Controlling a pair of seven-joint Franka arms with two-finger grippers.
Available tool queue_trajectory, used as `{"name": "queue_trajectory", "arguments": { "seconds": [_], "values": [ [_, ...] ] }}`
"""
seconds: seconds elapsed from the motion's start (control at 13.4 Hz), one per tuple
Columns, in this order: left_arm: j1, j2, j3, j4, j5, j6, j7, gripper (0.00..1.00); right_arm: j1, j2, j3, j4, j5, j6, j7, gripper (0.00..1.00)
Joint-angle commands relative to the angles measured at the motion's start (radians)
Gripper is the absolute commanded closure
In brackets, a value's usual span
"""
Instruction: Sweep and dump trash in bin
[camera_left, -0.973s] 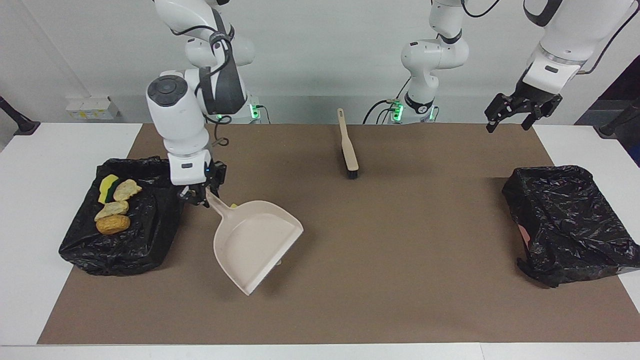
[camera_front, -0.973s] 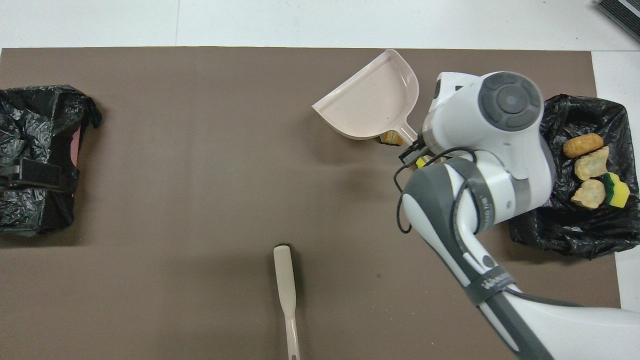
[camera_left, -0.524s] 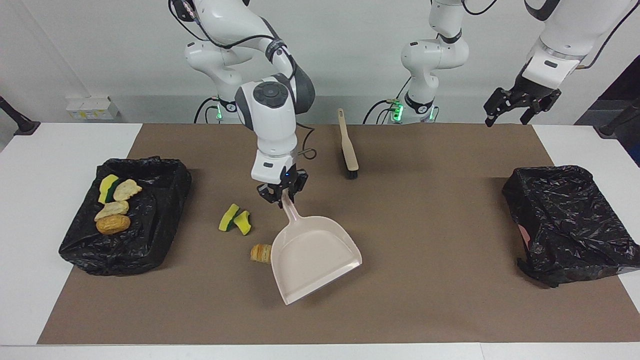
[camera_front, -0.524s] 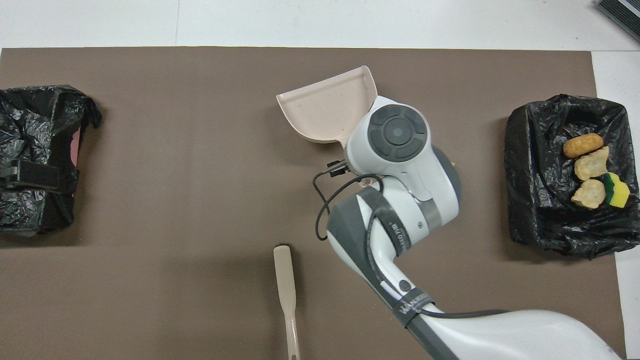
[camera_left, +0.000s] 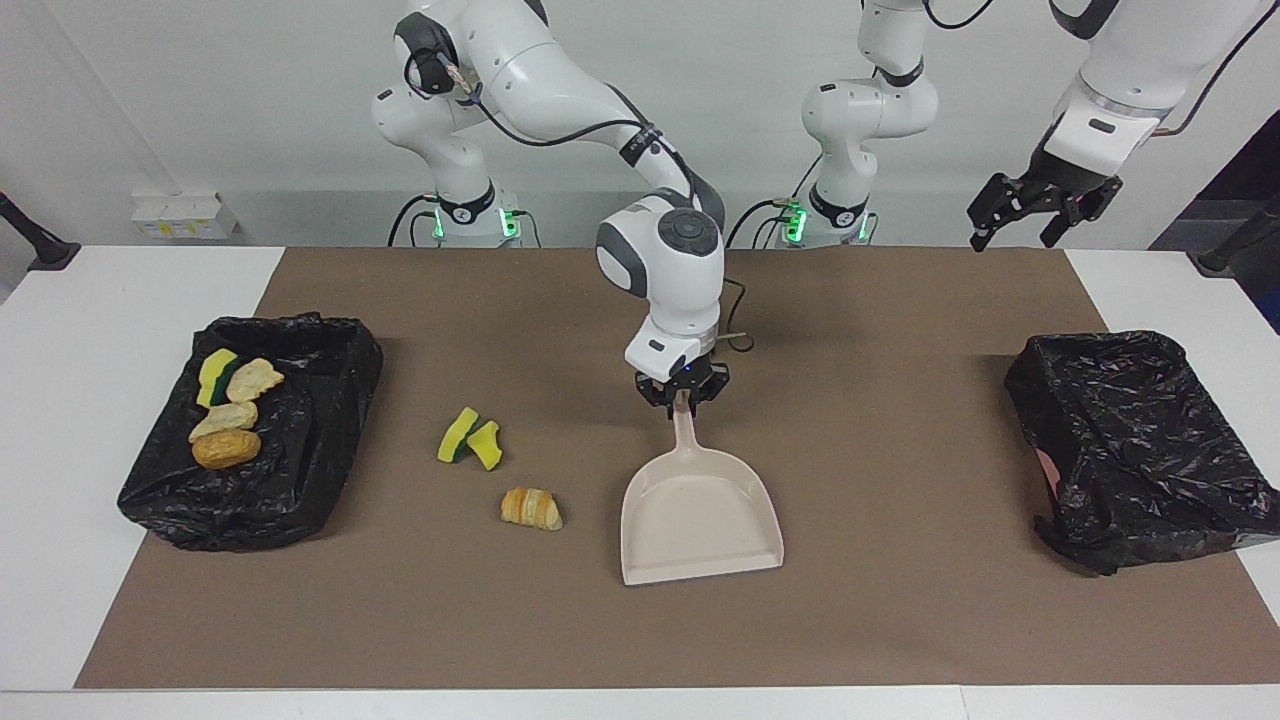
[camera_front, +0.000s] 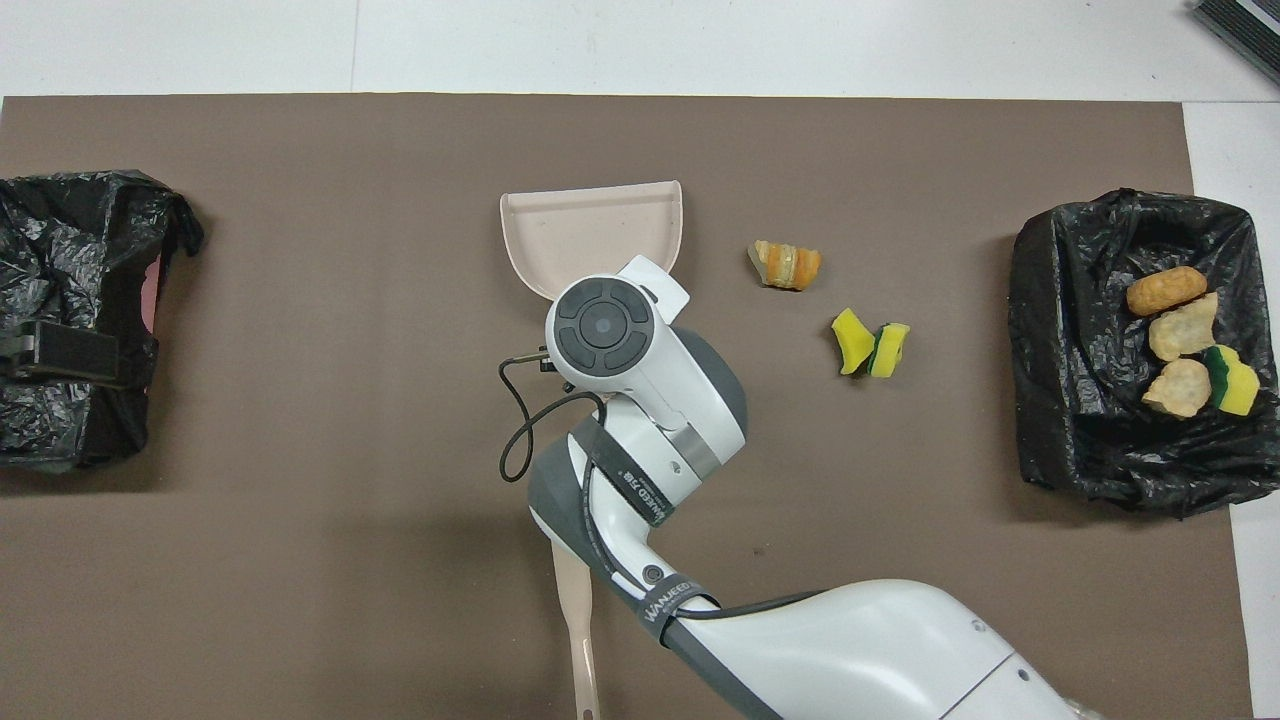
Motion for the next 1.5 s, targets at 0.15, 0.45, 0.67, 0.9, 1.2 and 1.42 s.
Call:
{"name": "queue_trajectory", "arguments": {
  "seconds": [0.15,0.45,0.67,0.9,1.2,1.42],
  "values": [
    [0.015,-0.019,-0.006,-0.015,-0.011,-0.009,0.013,0.0,-0.009,0.024,-0.011,0.046,-0.039,-0.014,0.027,0.0],
    [0.005,-0.018,-0.006,-0.013,-0.011,0.0,0.009,0.0,-0.032,-0.056,-0.014,0.046,-0.048,-0.063,0.013,0.0],
    [0.0,0.002,-0.006,-0.021,-0.011,0.105,0.005,0.0,-0.115,-0.16,-0.006,0.043,-0.028,-0.121,-0.107,0.0],
    [-0.005,0.046,-0.016,-0.036,-0.014,0.279,-0.002,0.0,-0.216,-0.231,-0.009,0.044,-0.027,-0.193,-0.324,0.0],
    [-0.156,0.168,-0.018,-0.004,-0.005,0.374,-0.195,0.0,-0.361,-0.281,-0.006,0.05,-0.03,-0.276,-0.571,0.0],
    [-0.245,0.198,-0.018,-0.016,-0.011,0.417,-0.229,0.0,-0.457,-0.343,-0.009,0.05,-0.019,-0.388,-0.714,0.0]
  ]
}}
